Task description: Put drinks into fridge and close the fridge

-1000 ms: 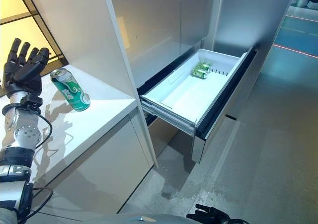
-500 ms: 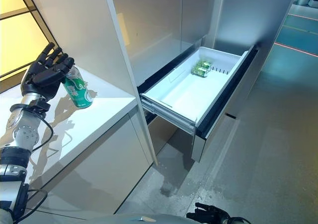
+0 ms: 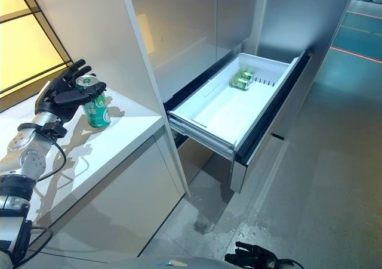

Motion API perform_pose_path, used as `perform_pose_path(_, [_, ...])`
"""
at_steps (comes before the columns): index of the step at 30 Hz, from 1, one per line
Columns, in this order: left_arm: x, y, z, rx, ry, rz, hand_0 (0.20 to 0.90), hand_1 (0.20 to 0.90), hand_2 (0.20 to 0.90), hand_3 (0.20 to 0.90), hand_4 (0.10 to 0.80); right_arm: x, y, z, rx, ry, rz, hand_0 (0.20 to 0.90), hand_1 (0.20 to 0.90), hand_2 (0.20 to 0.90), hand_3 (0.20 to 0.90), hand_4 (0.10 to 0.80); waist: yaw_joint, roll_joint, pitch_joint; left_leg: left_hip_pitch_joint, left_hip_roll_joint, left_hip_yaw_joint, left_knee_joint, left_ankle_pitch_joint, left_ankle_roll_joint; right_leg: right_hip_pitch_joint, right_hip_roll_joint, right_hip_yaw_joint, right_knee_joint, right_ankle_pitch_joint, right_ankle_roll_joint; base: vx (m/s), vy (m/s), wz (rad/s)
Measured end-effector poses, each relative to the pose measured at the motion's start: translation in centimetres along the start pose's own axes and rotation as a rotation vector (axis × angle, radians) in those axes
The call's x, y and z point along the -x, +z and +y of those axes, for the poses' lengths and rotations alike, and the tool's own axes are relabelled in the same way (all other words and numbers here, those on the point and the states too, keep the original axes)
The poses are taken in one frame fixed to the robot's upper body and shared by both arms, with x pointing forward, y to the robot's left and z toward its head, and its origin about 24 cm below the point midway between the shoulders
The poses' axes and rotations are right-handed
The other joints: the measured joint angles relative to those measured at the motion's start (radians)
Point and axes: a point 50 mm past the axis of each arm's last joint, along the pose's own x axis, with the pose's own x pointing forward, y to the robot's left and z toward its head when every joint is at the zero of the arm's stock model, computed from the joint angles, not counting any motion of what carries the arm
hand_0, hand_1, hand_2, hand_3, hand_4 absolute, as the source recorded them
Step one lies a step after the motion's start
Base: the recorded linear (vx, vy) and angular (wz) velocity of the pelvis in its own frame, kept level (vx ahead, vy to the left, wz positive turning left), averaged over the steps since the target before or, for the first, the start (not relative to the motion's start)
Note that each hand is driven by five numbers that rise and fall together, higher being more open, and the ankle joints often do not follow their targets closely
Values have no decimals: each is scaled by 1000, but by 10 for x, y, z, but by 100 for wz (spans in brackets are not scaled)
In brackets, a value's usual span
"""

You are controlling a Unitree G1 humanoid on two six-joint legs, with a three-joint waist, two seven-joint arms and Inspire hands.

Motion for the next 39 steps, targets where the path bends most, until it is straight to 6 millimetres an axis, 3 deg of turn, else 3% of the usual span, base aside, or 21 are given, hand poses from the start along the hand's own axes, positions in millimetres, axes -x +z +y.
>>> perform_pose_path(12, [3, -10, 13, -162, 129, 82, 900, 900, 900, 900, 800, 0, 1, -1, -6, -2, -5, 900, 900, 900, 900, 800, 1, 0, 3, -8, 0, 1, 1, 0, 0, -10, 1, 2, 2, 0, 0, 0, 0, 0])
perform_pose_path(13, [2, -9, 13, -173, 130, 82, 855, 855, 855, 848, 748, 0, 1, -1, -6, -2, -5, 900, 900, 900, 900, 800, 1, 0, 3, -8, 0, 2, 1, 0, 0, -12, 1, 3, 4, 0, 0, 0, 0, 0])
perform_pose_path(15, [2, -7, 14, -178, 131, 79, 300, 300, 300, 200, 100, 0, 1, -1, -7, -2, -8, 900, 900, 900, 900, 800, 0, 0, 5, -8, 0, 4, 1, 0, 0, -14, 1, 5, 5, 0, 0, 6, -5, -4])
perform_pose_path(27, [-2, -8, 10, -13, 178, 66, 300, 300, 300, 200, 100, 0, 6, 0, 0, 2, -25, 900, 900, 900, 900, 800, -9, -13, 21, -7, 1, 16, 5, -1, 1, -21, 3, 24, 10, 1, 1, 5, -16, -3])
perform_pose_path(34, [-6, -23, -8, 277, 182, 0, 300, 300, 300, 200, 100, 0, 7, 0, 2, 3, -29, 900, 900, 900, 900, 800, -7, -18, 24, -7, 2, 23, 4, -1, 1, -27, 3, 28, 17, 1, 1, -4, -11, -3])
perform_pose_path(39, [-10, -18, -23, 297, 116, -39, 300, 300, 300, 200, 100, -1, 14, 1, 22, 6, -57, 900, 900, 900, 900, 800, -8, -31, 32, -7, 2, 23, 5, 0, 1, -26, 3, 28, 17, 1, 2, -6, -8, 0])
